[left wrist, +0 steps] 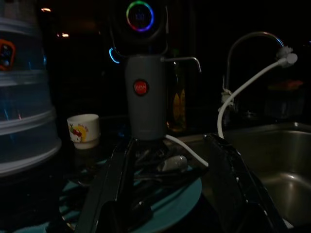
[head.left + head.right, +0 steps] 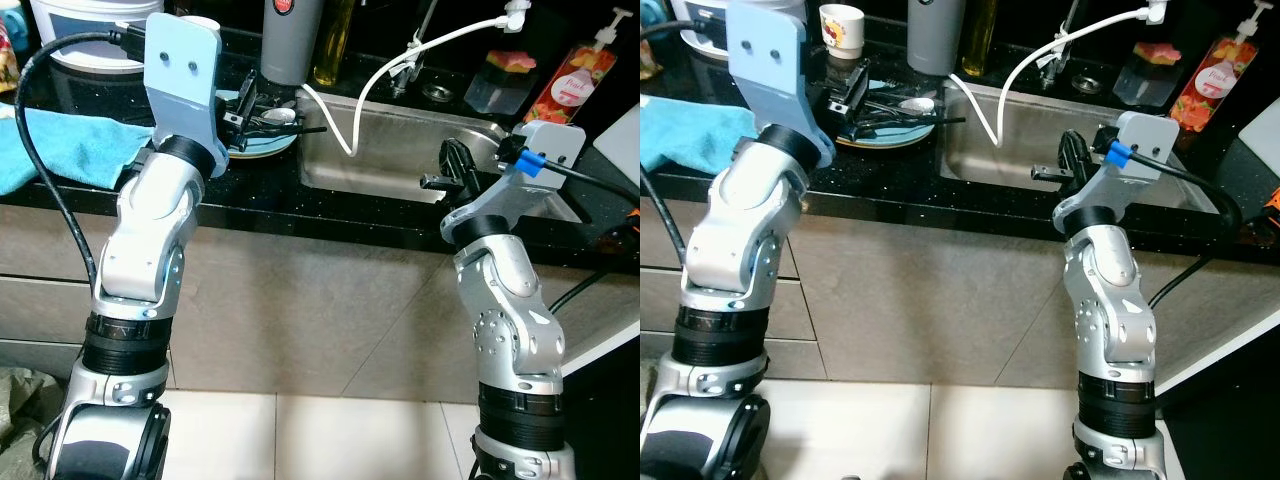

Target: Kitchen organization

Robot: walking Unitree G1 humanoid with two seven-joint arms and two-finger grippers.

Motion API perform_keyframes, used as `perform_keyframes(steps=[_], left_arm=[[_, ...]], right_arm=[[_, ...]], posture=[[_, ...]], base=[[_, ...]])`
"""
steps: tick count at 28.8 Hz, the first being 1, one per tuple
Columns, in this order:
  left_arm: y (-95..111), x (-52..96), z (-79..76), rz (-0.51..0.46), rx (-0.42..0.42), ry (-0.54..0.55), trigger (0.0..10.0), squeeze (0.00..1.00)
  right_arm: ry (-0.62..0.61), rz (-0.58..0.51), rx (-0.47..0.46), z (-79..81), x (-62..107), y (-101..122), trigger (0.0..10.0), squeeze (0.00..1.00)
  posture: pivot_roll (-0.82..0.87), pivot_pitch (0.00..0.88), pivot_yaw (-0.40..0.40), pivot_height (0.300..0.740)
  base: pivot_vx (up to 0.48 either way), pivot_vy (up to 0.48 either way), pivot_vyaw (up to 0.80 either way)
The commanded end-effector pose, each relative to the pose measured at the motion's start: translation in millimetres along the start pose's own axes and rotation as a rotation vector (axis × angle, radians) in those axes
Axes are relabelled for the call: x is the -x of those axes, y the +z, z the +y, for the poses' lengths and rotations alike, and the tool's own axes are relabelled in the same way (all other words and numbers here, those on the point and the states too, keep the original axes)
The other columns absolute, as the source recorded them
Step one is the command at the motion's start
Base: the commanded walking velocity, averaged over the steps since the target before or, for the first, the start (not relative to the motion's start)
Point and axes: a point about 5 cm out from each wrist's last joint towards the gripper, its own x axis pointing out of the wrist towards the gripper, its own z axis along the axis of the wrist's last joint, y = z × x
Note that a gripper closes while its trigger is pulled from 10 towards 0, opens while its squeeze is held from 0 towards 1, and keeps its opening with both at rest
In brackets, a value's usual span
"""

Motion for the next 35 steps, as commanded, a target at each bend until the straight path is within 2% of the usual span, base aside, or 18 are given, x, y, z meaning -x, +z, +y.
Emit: perform_keyframes(steps=[1, 3, 6, 9, 13, 15, 16, 18, 22, 25, 29, 35], left_arm=[[-2, 2.8, -2.3, -0.009, -0.016, -0.027, 10.0, 0.0], [-3, 3.3, -1.9, -0.007, -0.015, -0.027, 10.0, 0.0], [-12, 8.6, 2.8, 0.028, 0.0, 0.002, 10.0, 0.0], [-18, 12.8, 1.0, 0.052, 0.009, 0.004, 10.0, 0.0], [-19, 15.5, -2.0, 0.058, -0.046, -0.034, 10.0, 0.0], [-23, 17.7, 6.0, 0.068, -0.102, -0.049, 10.0, 0.0], [-23, 17.7, 6.0, 0.068, -0.102, -0.049, 10.0, 0.0], [-31, 21.3, 16.4, 0.098, -0.118, -0.043, 10.0, 0.0], [-42, 26.2, 23.7, 0.141, -0.096, -0.012, 10.0, 0.0], [-44, 29.9, 18.6, 0.144, -0.11, -0.029, 10.0, 0.0], [-44, 32.0, 19.2, 0.149, -0.111, -0.026, 10.0, 0.0], [-47, 35.1, 20.3, 0.185, -0.125, -0.055, 10.0, 0.0]], right_arm=[[-0.029, 0.019, 0.003, -7.9, 1.8, -3, 10.0, 0.0], [-0.034, 0.018, 0.002, -8.7, 2.2, -3, 10.0, 0.0], [-0.071, 0.018, 0.008, -15.3, 9.2, -8, 10.0, 0.0], [-0.09, 0.016, 0.008, -19.3, 12.2, -8, 10.0, 0.0], [-0.112, 0.017, -0.005, -21.1, 15.1, -13, 10.0, 0.0], [-0.131, 0.019, -0.025, -16.2, 18.1, -22, 10.0, 0.0], [-0.131, 0.019, -0.025, -16.2, 18.1, -22, 10.0, 0.0], [-0.149, 0.019, -0.035, -11.1, 21.5, -28, 10.0, 0.0], [-0.163, 0.023, -0.033, -9.7, 26.1, -30, 10.0, 0.0], [-0.156, 0.016, -0.014, -14.0, 24.3, -26, 10.0, 0.0], [-0.159, 0.008, -0.012, -15.2, 22.4, -26, 10.0, 0.0], [-0.15, -0.004, -0.008, -6.9, 21.8, -27, 10.0, 0.0]], posture=[[0.19, 0.026, -0.17, 0.74], [0.19, 0.026, -0.17, 0.74], [0.18, 0.003, -0.124, 0.74], [0.2, 0.0, -0.101, 0.74], [0.24, 0.0, -0.074, 0.74], [0.27, 0.0, -0.022, 0.74], [0.27, 0.0, -0.022, 0.74], [0.26, 0.0, -0.007, 0.74], [0.25, 0.0, -0.013, 0.74], [0.27, 0.0, -0.017, 0.74], [0.28, 0.0, -0.017, 0.74], [0.28, 0.0, 0.002, 0.74]], base=[[0.0, 0.0, 0.0], [0.0, 0.0, 0.0], [0.0, 0.0, 0.0], [0.0, 0.0, 0.0], [0.0, 0.0, 0.0], [0.0, 0.0, 0.0], [0.0, 0.0, 0.0], [0.0, 0.0, 0.0], [0.0, 0.0, 0.0], [0.0, 0.0, 0.0], [0.0, 0.0, 0.0], [0.0, 0.0, 0.0]])
